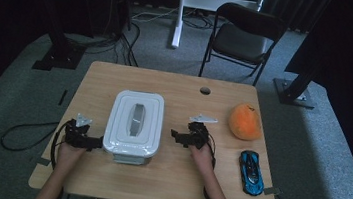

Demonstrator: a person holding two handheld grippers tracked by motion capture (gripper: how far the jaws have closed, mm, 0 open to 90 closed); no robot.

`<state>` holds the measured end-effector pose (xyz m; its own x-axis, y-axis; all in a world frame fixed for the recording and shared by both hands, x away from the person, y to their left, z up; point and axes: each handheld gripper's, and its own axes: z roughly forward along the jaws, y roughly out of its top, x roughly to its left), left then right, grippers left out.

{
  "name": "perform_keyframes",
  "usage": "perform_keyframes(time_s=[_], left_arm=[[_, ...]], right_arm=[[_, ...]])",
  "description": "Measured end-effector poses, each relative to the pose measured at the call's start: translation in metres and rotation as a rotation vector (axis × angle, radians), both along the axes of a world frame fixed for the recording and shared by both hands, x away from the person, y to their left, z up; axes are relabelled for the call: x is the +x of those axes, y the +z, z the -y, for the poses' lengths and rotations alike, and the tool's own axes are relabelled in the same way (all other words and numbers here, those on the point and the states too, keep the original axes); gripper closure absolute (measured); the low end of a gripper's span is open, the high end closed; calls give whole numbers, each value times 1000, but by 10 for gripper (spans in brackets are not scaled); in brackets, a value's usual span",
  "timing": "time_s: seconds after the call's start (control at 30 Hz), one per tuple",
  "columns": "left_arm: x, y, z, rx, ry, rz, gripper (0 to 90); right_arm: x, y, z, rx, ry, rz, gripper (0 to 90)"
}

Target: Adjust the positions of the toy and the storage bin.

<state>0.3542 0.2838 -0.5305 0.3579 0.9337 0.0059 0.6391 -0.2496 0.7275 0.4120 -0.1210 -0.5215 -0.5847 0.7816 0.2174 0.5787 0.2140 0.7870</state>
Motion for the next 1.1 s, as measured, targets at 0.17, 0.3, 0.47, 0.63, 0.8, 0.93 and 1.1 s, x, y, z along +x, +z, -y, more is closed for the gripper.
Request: perform_keyframes(time_s=[0.17,0.3,0.47,0.63,0.8,0.93,1.1], left_arm=[[4,4,4,-1,-17,23,7],[9,9,6,-15,-28,34,7],[11,10,8,-33,-33,31,7],[12,9,10,-50,-38,31,7],[14,9,15,-56,-52,31,7],[14,11,16,-61,-46,47,7],[15,10,17,-58,-47,42,7]], right_arm=[[1,2,-11,-3,19,0,132],[2,2,-20,-1,29,-5,132],[2,2,-26,-1,35,3,132],[2,3,-29,17,41,7,133],[1,3,-34,12,61,6,132],[1,4,-36,19,70,6,133],[-1,6,-37,22,77,16,135]])
